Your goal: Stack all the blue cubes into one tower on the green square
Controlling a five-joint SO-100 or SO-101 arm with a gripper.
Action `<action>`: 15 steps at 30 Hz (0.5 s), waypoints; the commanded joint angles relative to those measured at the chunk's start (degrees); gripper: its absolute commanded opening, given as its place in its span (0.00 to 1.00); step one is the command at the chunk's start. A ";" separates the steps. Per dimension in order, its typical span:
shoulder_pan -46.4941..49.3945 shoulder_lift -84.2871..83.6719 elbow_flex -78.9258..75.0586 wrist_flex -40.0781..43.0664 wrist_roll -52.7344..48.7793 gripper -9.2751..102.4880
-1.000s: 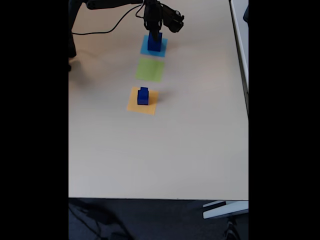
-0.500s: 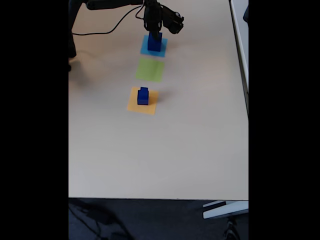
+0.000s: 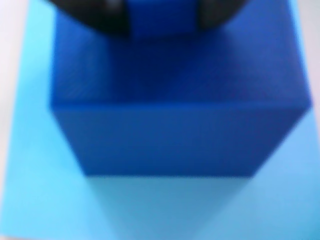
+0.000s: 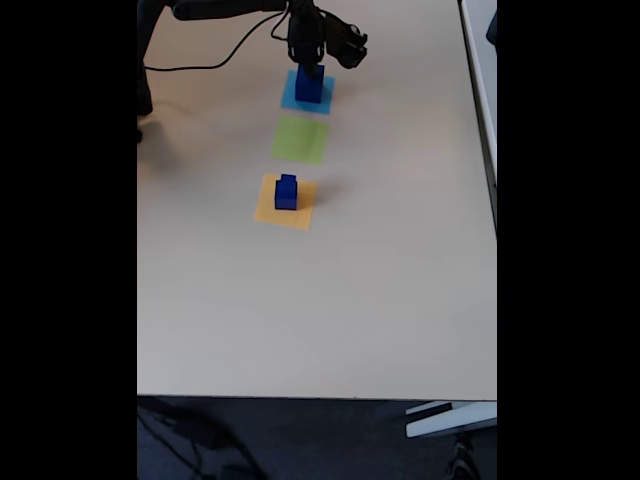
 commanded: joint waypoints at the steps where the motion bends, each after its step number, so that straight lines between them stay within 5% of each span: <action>1: 1.23 2.81 -6.15 3.08 -0.97 0.08; 10: 4.39 3.34 -17.49 5.80 -7.56 0.08; 15: 10.99 11.07 -6.06 -1.93 -18.28 0.08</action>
